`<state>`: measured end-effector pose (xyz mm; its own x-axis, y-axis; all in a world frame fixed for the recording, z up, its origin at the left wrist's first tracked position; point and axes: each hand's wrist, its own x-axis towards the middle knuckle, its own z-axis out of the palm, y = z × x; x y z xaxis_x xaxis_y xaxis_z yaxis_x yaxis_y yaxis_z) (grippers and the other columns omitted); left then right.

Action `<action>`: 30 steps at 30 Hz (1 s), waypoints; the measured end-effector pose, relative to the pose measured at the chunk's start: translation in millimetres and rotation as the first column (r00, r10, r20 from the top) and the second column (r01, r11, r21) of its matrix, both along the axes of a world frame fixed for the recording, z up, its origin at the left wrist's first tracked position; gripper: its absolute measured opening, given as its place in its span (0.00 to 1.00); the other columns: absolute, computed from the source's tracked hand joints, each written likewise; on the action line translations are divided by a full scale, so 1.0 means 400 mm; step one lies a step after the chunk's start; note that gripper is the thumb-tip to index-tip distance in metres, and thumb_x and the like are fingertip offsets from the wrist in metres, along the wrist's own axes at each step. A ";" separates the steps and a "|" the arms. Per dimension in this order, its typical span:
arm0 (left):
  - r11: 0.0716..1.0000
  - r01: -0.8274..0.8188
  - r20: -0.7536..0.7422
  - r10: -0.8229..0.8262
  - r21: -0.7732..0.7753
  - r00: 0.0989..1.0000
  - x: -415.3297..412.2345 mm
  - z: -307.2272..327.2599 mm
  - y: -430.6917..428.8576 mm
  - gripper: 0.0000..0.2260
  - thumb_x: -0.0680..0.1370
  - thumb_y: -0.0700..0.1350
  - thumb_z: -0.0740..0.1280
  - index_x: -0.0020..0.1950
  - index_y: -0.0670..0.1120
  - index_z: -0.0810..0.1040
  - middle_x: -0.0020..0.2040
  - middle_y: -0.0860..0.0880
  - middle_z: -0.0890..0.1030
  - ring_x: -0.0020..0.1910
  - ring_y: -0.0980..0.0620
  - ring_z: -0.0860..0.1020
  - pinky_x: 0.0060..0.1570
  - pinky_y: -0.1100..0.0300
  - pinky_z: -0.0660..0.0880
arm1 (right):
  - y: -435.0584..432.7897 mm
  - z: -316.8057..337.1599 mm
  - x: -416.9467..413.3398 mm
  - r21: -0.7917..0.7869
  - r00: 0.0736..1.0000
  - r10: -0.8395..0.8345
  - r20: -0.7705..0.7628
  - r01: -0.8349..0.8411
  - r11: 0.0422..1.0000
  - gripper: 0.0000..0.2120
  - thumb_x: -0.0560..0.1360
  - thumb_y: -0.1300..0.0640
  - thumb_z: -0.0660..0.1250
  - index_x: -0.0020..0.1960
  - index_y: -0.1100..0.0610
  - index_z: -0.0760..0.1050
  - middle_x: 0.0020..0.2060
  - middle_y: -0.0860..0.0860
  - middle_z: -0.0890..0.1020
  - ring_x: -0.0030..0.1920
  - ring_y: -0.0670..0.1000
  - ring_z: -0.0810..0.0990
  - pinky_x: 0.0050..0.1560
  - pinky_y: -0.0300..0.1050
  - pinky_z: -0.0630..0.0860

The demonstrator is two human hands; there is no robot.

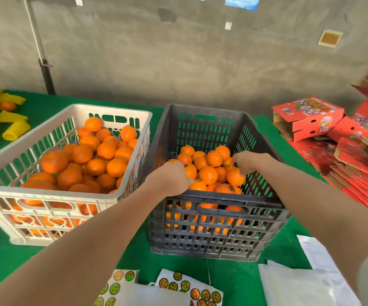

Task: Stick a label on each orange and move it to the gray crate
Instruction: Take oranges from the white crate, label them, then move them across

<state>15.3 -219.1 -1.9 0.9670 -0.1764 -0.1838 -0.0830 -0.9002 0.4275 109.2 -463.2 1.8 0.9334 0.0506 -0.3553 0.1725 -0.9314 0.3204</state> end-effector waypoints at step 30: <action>0.680 -0.107 -0.120 0.028 -0.726 0.992 -0.058 0.078 0.003 0.31 0.75 0.65 0.58 0.71 0.46 0.64 0.60 0.44 0.77 0.49 0.49 0.82 0.47 0.58 0.80 | 0.193 0.159 -0.289 0.588 0.814 0.214 0.540 -0.547 0.595 0.29 0.67 0.47 0.75 0.63 0.48 0.68 0.56 0.48 0.73 0.56 0.48 0.70 0.58 0.47 0.67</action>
